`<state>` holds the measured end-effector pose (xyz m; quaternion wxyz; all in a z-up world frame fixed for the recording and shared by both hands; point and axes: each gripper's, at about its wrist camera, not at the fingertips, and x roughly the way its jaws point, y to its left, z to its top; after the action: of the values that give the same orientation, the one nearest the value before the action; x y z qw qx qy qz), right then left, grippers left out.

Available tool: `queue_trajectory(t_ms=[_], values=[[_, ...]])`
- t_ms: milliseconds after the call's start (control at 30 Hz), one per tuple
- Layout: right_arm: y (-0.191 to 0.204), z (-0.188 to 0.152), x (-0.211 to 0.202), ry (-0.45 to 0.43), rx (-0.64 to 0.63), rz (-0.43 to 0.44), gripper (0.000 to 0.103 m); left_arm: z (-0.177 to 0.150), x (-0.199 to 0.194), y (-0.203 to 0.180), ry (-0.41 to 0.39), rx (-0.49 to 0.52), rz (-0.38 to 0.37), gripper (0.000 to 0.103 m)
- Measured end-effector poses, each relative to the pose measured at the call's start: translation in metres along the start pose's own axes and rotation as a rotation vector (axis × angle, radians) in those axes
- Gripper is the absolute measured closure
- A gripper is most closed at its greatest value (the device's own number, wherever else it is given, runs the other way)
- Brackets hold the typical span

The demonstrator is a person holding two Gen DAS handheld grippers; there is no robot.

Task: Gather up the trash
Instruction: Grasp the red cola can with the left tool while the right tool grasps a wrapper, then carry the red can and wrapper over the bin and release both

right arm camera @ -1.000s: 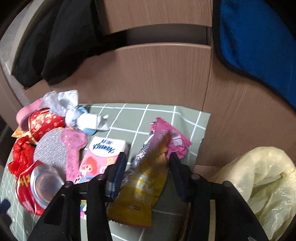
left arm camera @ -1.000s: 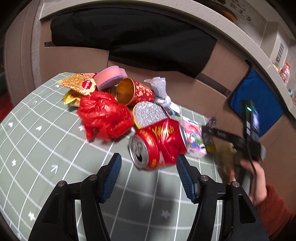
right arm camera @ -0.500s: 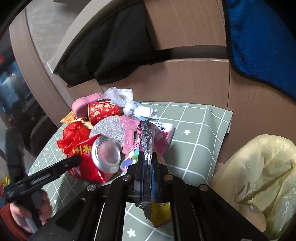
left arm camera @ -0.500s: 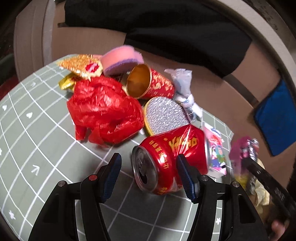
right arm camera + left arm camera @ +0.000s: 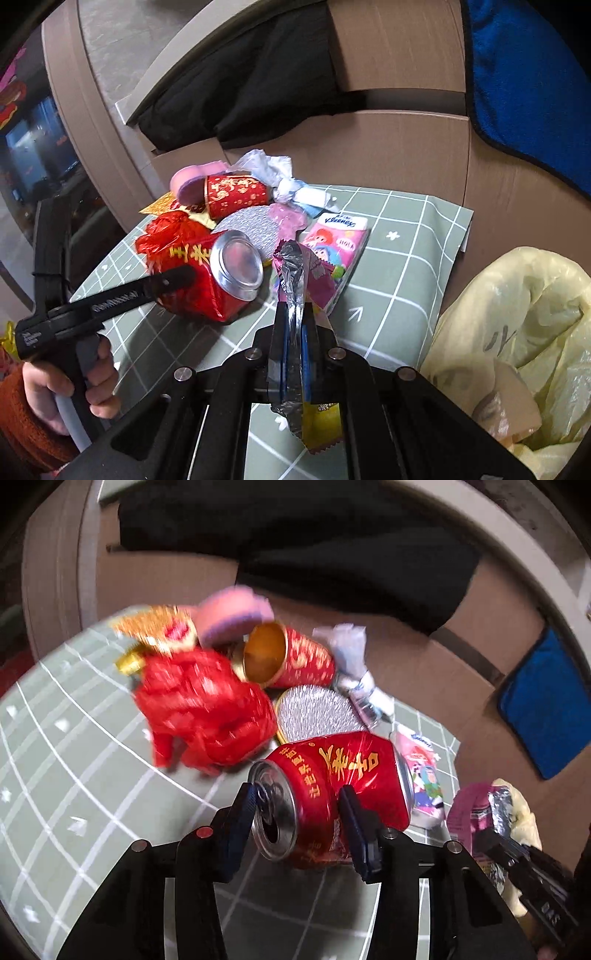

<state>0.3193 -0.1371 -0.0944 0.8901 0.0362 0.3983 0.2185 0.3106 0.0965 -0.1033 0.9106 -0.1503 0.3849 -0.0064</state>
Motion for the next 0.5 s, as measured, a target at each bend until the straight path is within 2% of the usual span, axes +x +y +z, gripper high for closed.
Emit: queue_trajectory(t_ms=[133, 500], values=[[0.006, -0.003, -0.011, -0.020, -0.018, 0.002, 0.098, -0.002, -0.033, 0.000, -0.078, 0.054, 0.015, 0.056], [0.026, 0.004, -0.038, -0.080, -0.078, 0.000, 0.098, -0.003, -0.084, -0.011, -0.189, 0.122, 0.027, 0.056]])
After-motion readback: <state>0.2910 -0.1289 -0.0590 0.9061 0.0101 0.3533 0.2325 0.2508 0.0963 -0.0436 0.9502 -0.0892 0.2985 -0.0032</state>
